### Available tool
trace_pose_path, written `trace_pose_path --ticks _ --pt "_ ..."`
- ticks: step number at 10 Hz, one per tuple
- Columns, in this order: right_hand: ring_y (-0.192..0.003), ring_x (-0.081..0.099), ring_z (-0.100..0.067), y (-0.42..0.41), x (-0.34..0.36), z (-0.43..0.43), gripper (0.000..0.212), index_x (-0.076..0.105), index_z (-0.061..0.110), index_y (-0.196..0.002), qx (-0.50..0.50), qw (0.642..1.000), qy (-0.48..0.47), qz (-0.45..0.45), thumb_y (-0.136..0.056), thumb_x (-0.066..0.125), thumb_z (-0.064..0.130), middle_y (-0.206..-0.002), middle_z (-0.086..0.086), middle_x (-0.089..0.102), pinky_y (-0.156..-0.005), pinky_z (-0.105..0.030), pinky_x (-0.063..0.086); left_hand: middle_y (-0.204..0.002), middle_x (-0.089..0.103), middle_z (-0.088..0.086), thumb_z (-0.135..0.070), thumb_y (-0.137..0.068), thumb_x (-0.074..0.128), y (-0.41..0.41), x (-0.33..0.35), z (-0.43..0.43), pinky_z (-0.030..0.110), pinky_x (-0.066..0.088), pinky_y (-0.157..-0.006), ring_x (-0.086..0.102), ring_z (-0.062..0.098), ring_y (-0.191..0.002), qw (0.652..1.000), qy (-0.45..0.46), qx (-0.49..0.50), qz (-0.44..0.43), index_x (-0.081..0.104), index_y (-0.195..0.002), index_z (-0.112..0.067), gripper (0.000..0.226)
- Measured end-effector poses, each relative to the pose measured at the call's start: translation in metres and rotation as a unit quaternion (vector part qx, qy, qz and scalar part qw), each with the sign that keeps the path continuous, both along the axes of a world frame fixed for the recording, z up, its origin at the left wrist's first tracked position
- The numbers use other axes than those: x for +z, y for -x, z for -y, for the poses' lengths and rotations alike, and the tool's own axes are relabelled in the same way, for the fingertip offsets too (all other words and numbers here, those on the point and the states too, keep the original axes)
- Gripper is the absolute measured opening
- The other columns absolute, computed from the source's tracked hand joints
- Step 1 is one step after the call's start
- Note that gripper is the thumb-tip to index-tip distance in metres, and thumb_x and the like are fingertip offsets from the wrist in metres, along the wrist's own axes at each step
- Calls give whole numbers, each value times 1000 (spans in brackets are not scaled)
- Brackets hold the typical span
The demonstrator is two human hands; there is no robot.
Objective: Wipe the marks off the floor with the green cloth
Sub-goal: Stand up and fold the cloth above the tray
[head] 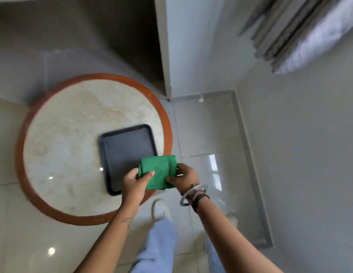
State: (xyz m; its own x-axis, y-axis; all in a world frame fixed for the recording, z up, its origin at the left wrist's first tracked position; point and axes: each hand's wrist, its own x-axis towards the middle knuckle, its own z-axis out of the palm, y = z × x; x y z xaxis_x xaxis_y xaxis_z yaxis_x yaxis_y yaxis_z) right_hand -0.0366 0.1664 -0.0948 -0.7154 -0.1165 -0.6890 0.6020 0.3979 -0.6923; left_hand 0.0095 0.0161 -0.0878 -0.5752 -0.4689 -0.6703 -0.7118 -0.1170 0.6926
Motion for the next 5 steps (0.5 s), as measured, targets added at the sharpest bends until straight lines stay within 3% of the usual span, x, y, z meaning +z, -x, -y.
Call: trace_pose_path --ticks 1,2,3,4,5 --pt "-81 64 -28 5 -10 47 22 66 7 -96 45 996 -68 -36 -75 67 1 -89 -9 69 -69 -31 52 -69 69 10 -16 -76 79 8 -11 33 34 49 -58 62 24 -64 993 112 -13 32 71 -78 -5 13" --pt "-97 64 -34 4 -37 79 31 61 9 -110 138 978 -146 -50 -81 55 0 -112 -14 65 -80 -33 52 -91 73 19 -14 -74 81 13 -32 62 41 56 -77 69 33 -84 991 66 -7 119 71 -94 3 28" --pt "-104 61 -35 1 -43 78 41 57 10 -120 193 958 -199 -68 -82 50 -1 -122 -12 57 -89 -39 53 -89 68 16 -14 -74 81 16 -37 74 35 50 -72 64 29 -79 977 87 -67 183 65 -80 -1 21" --pt "-102 62 -34 -5 -6 61 39 59 10 -124 160 955 -226 -108 -85 54 4 -126 -10 55 -90 -40 54 -70 56 8 -13 -79 73 15 -14 71 30 39 -63 51 23 -64 964 158 -82 196 43 -60 -13 36" --pt "-93 65 -32 2 45 36 33 63 5 -120 32 975 -185 -122 -87 61 2 -125 -15 60 -86 -37 54 -66 59 10 -16 -85 67 14 29 67 29 36 -60 50 25 -59 955 220 -124 154 46 -62 -14 30"
